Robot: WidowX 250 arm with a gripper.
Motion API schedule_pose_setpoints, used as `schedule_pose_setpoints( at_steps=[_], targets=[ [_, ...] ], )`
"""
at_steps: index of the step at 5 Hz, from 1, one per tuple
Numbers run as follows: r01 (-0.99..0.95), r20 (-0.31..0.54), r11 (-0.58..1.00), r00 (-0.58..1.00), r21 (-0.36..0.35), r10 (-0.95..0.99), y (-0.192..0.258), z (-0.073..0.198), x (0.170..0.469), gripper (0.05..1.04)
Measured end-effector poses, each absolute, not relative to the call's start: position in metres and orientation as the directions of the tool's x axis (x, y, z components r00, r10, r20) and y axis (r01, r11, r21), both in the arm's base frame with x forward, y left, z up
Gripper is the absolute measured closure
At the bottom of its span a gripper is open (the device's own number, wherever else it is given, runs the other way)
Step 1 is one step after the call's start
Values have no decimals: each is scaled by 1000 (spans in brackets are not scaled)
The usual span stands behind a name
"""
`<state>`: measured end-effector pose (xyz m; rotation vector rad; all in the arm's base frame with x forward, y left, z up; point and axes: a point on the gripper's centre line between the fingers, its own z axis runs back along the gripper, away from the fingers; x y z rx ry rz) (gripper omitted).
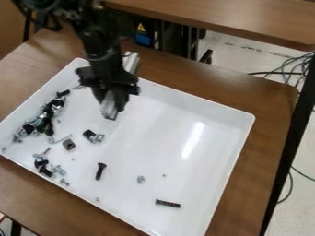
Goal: Sweep into pile
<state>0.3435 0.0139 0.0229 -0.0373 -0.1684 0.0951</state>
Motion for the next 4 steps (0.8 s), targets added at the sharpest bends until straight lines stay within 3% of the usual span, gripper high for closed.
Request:
schedule_pose_setpoints(
  at_steps=[1, 2, 4],
  targets=[
    [-127, 170, 979, 973, -160, 154, -33, 15, 347, 723],
    [-182, 47, 960, 979, -214, 196, -46, -27, 327, 723],
    [-116, 30, 980, 992, -159, 122, -24, -50, 295, 723]
  ],
)
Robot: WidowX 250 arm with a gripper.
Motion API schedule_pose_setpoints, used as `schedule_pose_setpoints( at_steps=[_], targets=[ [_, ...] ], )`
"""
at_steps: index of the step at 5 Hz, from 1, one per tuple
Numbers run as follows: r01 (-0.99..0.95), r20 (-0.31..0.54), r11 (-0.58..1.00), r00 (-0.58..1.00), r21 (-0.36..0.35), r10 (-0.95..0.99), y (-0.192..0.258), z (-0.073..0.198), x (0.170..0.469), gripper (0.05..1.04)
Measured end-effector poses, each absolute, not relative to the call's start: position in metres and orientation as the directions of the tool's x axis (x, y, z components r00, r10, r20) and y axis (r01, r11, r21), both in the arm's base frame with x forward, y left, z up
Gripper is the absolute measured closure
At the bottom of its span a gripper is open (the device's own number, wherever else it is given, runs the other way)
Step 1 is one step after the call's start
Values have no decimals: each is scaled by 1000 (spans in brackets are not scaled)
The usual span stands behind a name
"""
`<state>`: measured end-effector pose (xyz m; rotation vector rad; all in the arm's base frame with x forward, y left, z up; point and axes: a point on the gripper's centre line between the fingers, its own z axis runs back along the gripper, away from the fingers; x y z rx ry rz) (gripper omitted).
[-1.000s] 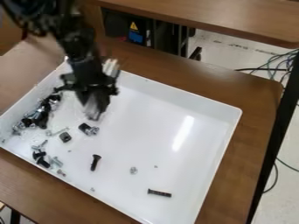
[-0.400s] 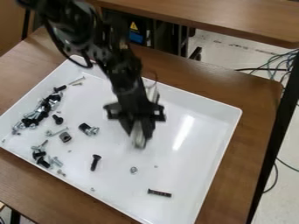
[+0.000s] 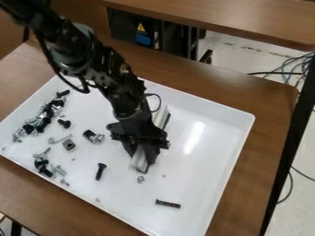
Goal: Sweep into pile
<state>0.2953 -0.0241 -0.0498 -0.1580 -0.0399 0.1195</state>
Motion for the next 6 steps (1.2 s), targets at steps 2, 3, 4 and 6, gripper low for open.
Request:
schedule_pose_setpoints(
  at_steps=[2, 3, 4, 6],
  targets=[
    [-154, -7, 984, 988, -95, 154, 67, -51, 262, 723],
    [-143, -36, 989, 989, -41, 142, 98, -50, 251, 723],
    [-119, -59, 993, 991, -8, 118, 128, -49, 251, 724],
    [13, -114, 1000, 993, 26, -10, 144, -41, 255, 723]
  ],
)
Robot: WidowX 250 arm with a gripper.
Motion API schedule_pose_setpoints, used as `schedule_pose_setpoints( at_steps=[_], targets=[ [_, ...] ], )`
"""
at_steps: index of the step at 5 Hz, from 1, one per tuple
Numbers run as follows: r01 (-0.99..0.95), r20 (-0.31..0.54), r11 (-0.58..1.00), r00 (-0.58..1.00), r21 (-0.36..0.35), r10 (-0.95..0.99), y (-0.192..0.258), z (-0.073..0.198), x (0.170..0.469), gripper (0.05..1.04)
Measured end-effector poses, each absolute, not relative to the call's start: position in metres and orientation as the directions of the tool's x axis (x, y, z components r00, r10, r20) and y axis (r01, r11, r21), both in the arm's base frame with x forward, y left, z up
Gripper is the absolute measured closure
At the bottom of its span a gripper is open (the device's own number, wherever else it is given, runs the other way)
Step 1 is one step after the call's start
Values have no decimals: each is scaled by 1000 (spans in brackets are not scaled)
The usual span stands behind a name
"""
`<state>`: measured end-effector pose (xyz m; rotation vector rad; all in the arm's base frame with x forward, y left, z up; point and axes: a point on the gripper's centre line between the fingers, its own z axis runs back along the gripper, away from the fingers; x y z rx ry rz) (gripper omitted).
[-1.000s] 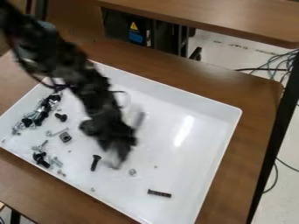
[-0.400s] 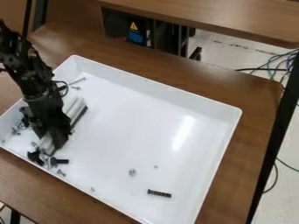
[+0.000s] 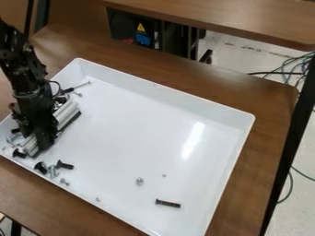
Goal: Sweep into pile
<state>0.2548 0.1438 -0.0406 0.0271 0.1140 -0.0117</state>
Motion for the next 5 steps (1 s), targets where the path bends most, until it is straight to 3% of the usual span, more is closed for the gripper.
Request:
schedule_pose_setpoints(
  at_steps=[1, 2, 3, 5],
  targets=[
    [-79, 2, 996, 997, 47, 79, 126, -8, 277, 724],
    [-49, 83, 999, 995, 0, 49, 76, 14, 292, 723],
    [42, 115, 999, 993, -35, -38, 24, 17, 300, 723],
    [96, 108, 959, 992, -266, -69, -68, -20, 275, 723]
  ],
)
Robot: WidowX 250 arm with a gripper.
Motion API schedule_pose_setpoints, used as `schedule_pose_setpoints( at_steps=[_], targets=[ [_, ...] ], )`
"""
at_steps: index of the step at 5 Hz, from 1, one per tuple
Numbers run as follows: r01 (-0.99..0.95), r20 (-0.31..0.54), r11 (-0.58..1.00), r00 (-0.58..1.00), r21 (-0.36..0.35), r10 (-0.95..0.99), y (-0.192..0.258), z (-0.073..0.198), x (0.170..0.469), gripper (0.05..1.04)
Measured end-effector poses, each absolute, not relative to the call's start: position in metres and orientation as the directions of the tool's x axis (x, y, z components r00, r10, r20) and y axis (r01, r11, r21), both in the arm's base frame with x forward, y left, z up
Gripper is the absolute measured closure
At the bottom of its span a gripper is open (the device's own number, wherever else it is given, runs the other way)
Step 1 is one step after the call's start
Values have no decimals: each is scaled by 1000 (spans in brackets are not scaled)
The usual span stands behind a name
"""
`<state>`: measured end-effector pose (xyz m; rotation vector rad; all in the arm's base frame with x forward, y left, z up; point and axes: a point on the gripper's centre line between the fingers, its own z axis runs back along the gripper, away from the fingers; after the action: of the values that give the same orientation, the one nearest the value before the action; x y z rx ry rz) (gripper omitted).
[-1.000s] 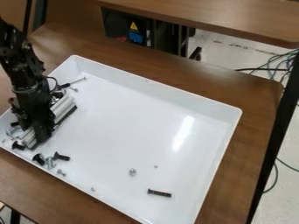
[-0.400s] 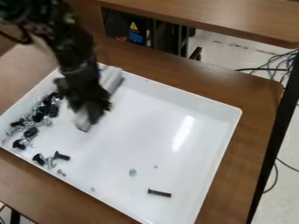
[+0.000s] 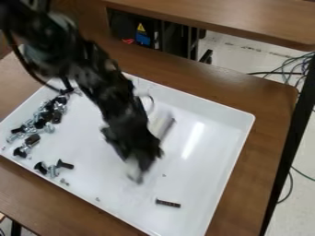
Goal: Sweep into pile
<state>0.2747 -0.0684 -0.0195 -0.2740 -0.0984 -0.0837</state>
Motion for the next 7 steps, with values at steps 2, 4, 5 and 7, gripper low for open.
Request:
schedule_pose_setpoints(
  at_steps=[2, 4, 5, 7],
  targets=[
    [123, 100, 946, 990, -300, -97, -114, -54, 262, 723],
    [87, 3, 983, 996, -160, -87, -22, -50, 236, 724],
    [23, -11, 992, 1000, -122, -25, 27, -50, 229, 723],
    [-75, -28, 997, 997, -34, 74, 119, -49, 220, 723]
  ],
)
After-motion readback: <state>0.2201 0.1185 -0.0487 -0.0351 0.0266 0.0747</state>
